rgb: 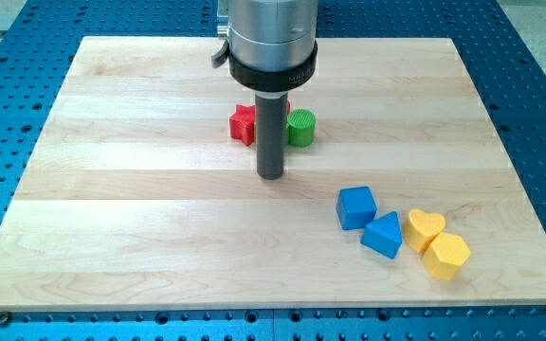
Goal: Place the green star bottom left to the red circle
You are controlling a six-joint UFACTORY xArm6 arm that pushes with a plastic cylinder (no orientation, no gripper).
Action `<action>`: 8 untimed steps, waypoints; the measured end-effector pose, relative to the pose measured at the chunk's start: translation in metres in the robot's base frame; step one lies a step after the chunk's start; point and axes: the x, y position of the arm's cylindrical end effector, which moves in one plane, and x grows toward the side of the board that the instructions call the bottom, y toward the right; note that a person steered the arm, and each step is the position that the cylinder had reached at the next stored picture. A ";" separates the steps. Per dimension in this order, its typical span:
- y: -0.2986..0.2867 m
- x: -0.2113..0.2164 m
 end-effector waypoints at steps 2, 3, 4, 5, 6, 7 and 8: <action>0.005 -0.039; 0.005 -0.060; 0.003 -0.068; -0.008 -0.080; -0.011 -0.080; -0.002 -0.082; 0.012 -0.083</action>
